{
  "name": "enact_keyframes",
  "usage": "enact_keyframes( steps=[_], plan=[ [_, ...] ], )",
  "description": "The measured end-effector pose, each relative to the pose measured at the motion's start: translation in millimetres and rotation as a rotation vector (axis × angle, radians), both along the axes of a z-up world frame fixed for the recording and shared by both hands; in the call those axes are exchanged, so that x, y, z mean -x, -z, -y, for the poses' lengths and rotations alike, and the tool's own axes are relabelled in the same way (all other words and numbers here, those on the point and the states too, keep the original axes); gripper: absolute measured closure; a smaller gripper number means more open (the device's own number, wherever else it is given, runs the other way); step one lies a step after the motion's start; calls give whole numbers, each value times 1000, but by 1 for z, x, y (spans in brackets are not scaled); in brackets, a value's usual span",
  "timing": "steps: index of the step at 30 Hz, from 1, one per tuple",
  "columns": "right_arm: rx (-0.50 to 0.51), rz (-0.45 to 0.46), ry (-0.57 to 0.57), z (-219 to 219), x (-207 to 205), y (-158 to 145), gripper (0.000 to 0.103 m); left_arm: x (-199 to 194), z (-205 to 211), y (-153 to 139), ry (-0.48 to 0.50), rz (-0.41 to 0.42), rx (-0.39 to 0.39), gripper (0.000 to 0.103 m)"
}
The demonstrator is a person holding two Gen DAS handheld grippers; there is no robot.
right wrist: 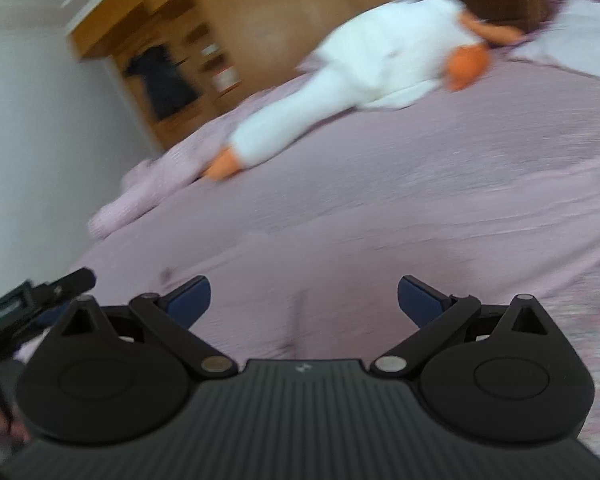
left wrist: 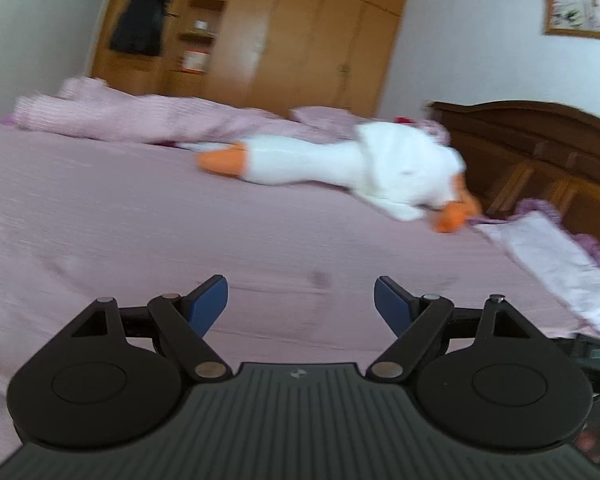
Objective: Fold small clothes
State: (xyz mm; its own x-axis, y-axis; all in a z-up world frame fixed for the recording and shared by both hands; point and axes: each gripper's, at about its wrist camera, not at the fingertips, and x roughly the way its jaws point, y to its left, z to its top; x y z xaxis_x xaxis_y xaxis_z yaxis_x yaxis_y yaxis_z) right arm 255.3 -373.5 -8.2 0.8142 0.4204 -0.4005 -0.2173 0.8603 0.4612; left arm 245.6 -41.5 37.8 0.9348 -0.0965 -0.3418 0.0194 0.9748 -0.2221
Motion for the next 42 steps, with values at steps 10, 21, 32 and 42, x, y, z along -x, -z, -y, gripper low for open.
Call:
enact_keyframes(
  steps=[10, 21, 32, 42],
  plan=[
    [257, -67, -108, -71, -12, 17, 66, 37, -132, 34, -190, -183, -79, 85],
    [295, -86, -79, -60, 0, 18, 91, 51, -151, 69, -218, -261, -129, 95],
    [312, -80, -88, -49, 9, 15, 89, 62, -139, 42, -252, -242, -107, 95],
    [268, -81, -12, -7, 16, 17, 89, 56, -126, 15, -265, -217, -152, 69]
  ],
)
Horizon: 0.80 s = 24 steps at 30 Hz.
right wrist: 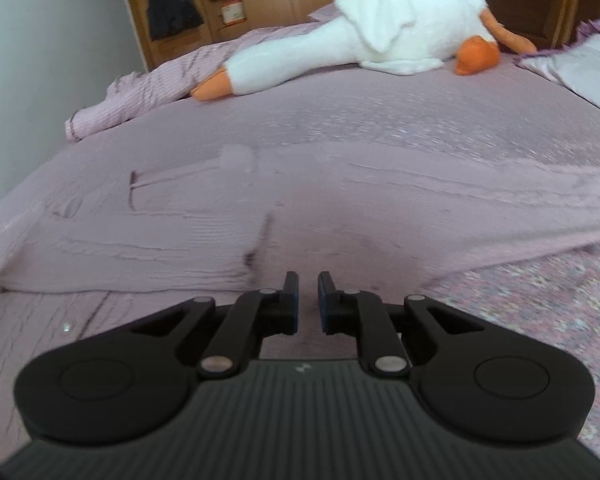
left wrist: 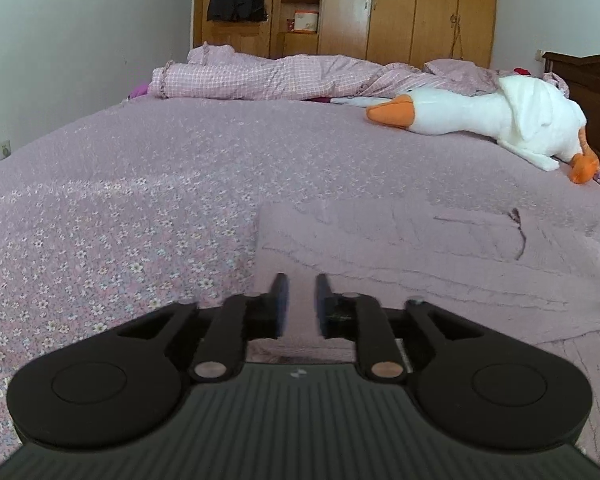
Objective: Fold small clothes
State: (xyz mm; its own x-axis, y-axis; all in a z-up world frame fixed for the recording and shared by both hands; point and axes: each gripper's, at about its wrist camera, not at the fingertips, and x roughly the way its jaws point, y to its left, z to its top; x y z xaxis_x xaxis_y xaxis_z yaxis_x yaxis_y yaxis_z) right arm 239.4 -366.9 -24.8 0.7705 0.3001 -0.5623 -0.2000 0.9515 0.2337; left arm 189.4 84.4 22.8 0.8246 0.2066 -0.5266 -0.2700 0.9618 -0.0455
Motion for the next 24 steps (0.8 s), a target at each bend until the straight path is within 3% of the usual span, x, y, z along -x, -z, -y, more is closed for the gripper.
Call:
enact_keyframes(
  steps=[1, 3, 8, 11, 13, 14, 17, 21, 24],
  plan=[
    [-14, -2, 6, 6, 0, 1, 89, 1, 3, 0, 6, 7, -4, 58],
    [-40, -4, 25, 18, 2, 2, 89, 3, 8, -1, 14, 30, -5, 49],
    [-59, 15, 104, 54, 6, -2, 89, 1, 27, -2, 34, 39, -20, 37],
    [-118, 25, 196, 94, 11, -7, 87, 1, 41, -6, 60, 52, -34, 27],
    [-173, 30, 279, 122, 16, -9, 55, 2, 52, -10, 78, 67, -40, 22],
    [-204, 41, 326, 139, 20, -10, 30, 2, 57, -11, 91, 74, -42, 19],
    [-288, 79, 439, 179, 34, -12, 26, 0, 74, -14, 133, 97, -69, 14],
    [-484, 90, 528, 231, 39, -9, 26, -19, 96, -17, 157, 119, -68, 13],
    [-511, 110, 633, 263, 35, -5, 27, -35, 112, -24, 182, 146, -68, 13]
  ],
)
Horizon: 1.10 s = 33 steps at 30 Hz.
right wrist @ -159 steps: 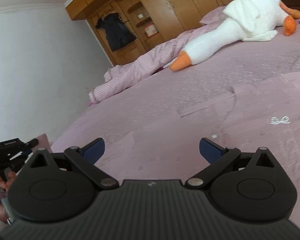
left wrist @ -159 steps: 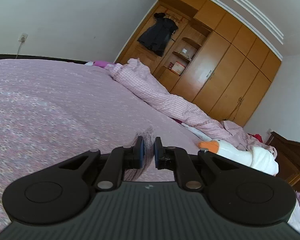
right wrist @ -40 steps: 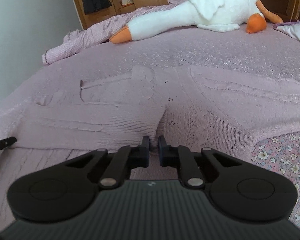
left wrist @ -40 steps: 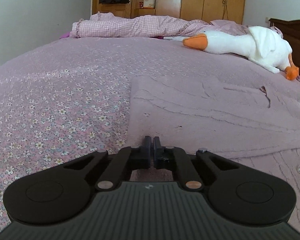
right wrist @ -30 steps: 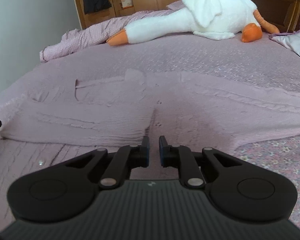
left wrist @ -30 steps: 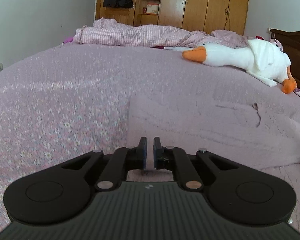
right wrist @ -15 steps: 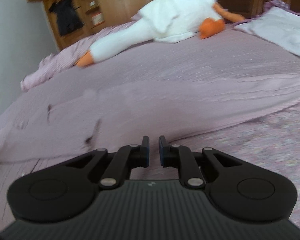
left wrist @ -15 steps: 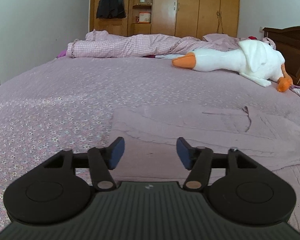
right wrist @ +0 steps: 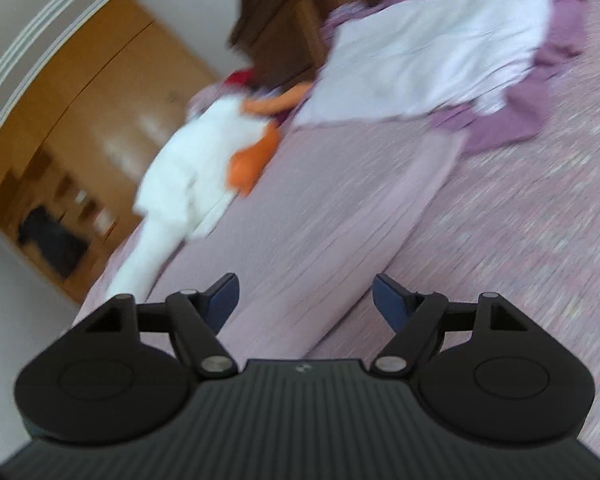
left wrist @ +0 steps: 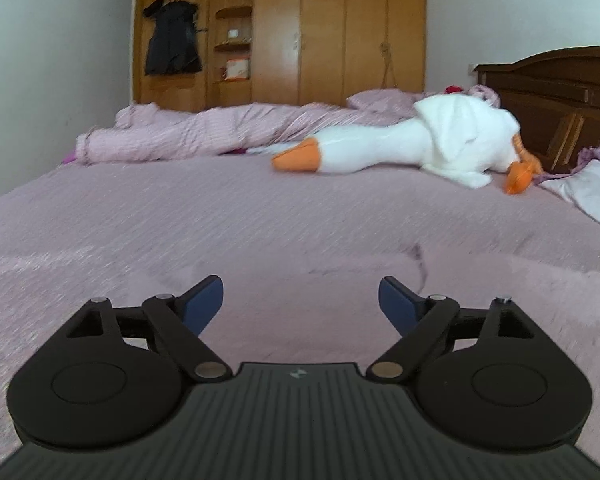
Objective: Fold small clothes
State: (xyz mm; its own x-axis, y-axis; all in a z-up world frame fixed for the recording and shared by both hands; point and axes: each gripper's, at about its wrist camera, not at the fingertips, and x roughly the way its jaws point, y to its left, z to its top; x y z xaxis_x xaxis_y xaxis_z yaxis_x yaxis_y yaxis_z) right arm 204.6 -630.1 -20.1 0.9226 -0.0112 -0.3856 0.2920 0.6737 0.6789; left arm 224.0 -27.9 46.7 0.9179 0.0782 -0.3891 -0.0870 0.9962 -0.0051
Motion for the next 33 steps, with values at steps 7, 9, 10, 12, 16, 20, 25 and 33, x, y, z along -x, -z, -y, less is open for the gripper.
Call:
enact_keyframes(
  steps=[7, 9, 10, 12, 16, 20, 25, 33],
  plan=[
    [-111, -82, 145, 61, -29, 35, 27, -19, 32, -9, 31, 17, 36, 13],
    [-105, -85, 147, 72, -36, 40, 29, -20, 36, -7, 35, 0, 46, 13],
    [-102, -87, 146, 75, -42, 42, 29, -21, 37, -5, 38, -8, 45, 13],
    [-92, -89, 144, 82, -55, 44, 29, -20, 40, 0, 37, -17, 29, 13],
    [-97, -69, 129, 100, -79, 51, 31, -17, 36, 7, 18, -41, 21, 13],
    [-177, -25, 101, 124, -95, 59, 42, -6, 27, 8, 10, -50, 21, 13],
    [-165, 3, 99, 121, -98, 63, 49, 4, 16, 4, 0, -54, -12, 13],
    [-148, -23, 108, 109, -96, 70, 92, 13, -11, -1, -55, -50, 27, 13]
  ],
)
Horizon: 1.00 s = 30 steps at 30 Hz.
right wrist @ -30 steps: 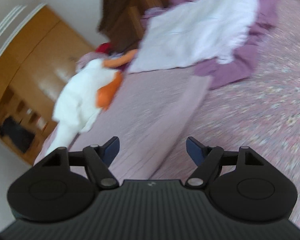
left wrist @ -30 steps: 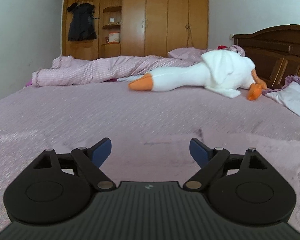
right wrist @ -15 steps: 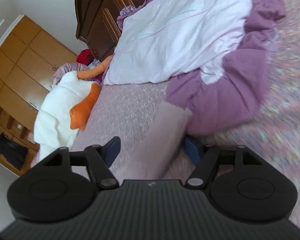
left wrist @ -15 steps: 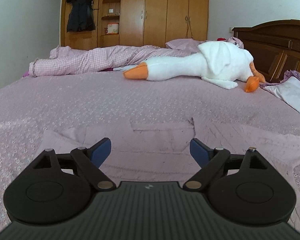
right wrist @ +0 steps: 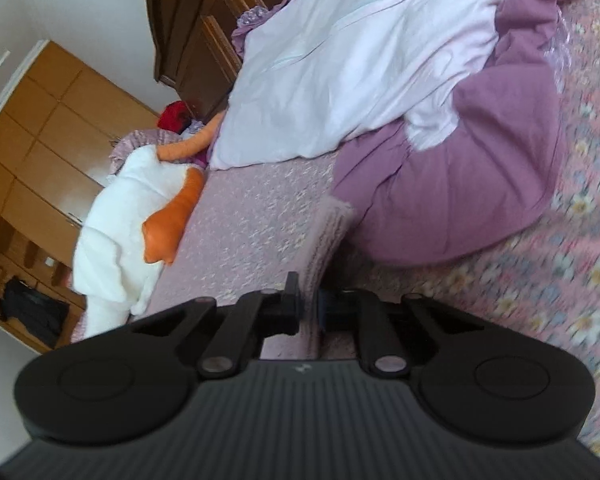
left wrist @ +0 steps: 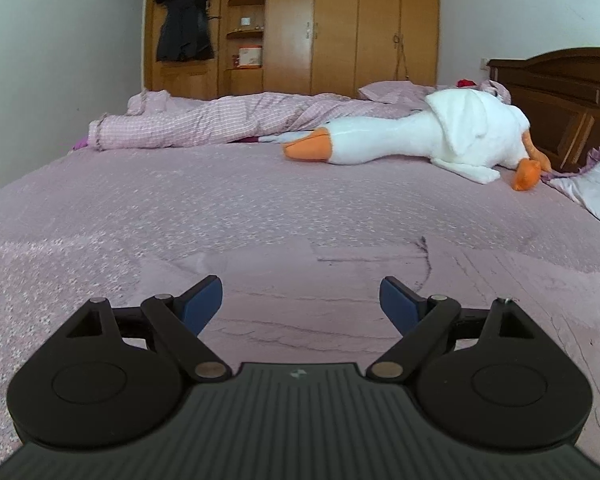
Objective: Fold small clothes
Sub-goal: 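Close the right tool on the other sleeve cuff, then lift the held sleeve and carry it across the cardigan body with the right tool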
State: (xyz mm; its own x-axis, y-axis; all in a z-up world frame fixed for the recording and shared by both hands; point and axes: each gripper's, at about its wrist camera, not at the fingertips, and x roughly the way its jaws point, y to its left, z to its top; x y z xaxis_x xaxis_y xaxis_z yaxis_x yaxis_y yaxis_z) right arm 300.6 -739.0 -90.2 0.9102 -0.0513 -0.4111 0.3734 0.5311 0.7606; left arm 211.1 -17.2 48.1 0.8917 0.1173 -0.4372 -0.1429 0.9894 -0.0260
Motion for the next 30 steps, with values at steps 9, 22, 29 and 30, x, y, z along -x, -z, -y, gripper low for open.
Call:
enact_keyframes(
  steps=[9, 22, 29, 30],
  plan=[
    [202, 50, -76, -32, -12, -36, 93, 7, -12, -9, -26, 13, -19, 13],
    [477, 169, -178, -118, -12, -108, 93, 23, -51, -16, -78, 17, -39, 13],
    [571, 201, -238, -178, -13, -141, 93, 33, -83, -15, -111, 3, -18, 13],
    [597, 194, -243, -188, -15, -144, 93, 35, -87, -14, -115, 4, -15, 13]
  ],
)
